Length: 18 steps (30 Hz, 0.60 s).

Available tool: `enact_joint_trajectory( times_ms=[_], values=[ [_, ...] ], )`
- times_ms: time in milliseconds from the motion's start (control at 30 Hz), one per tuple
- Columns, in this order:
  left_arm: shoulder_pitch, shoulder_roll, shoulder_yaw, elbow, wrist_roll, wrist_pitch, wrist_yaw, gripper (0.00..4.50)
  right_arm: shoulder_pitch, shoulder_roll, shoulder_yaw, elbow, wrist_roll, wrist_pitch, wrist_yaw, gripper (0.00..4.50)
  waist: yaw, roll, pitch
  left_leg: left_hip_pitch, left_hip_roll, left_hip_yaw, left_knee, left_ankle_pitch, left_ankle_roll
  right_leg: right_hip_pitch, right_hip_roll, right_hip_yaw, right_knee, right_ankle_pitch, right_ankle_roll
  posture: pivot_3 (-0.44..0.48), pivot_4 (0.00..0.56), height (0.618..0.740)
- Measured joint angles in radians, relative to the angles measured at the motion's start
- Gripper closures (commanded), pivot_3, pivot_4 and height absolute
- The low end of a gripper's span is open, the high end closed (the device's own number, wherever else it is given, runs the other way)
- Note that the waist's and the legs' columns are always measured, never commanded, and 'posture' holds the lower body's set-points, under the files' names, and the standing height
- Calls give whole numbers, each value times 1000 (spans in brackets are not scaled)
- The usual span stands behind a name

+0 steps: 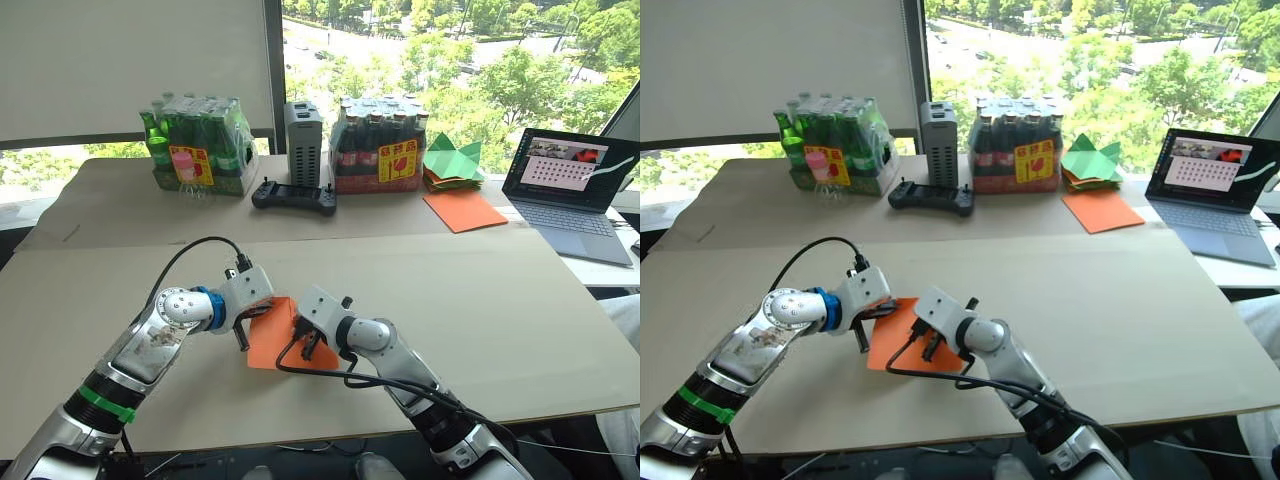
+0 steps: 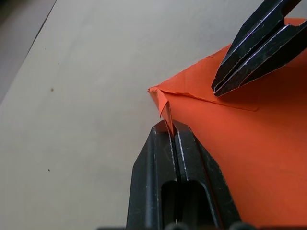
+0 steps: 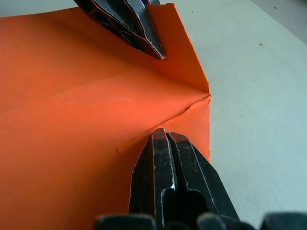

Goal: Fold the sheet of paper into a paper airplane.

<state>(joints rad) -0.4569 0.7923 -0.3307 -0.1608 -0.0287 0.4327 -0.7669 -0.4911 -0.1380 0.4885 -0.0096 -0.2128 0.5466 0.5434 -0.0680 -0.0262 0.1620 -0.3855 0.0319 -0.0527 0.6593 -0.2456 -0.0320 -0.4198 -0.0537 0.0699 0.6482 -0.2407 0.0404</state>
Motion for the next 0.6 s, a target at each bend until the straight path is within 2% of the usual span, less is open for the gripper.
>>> enact_joint_trajectory(
  times_ms=[233,600],
  values=[
    [28,68,-53,17,179,-243,-16,4483,-1,4,-1,3,0,0,-8,4500,-2,0,0,0,0,0,0,0,0,-1,0,0,0,0,0,0,150,740],
    [41,32,-55,128,318,-397,13,4483,-5,45,-56,43,23,0,-67,4500,2,0,0,0,0,0,0,0,0,0,0,0,0,0,0,0,150,740]
  ],
)
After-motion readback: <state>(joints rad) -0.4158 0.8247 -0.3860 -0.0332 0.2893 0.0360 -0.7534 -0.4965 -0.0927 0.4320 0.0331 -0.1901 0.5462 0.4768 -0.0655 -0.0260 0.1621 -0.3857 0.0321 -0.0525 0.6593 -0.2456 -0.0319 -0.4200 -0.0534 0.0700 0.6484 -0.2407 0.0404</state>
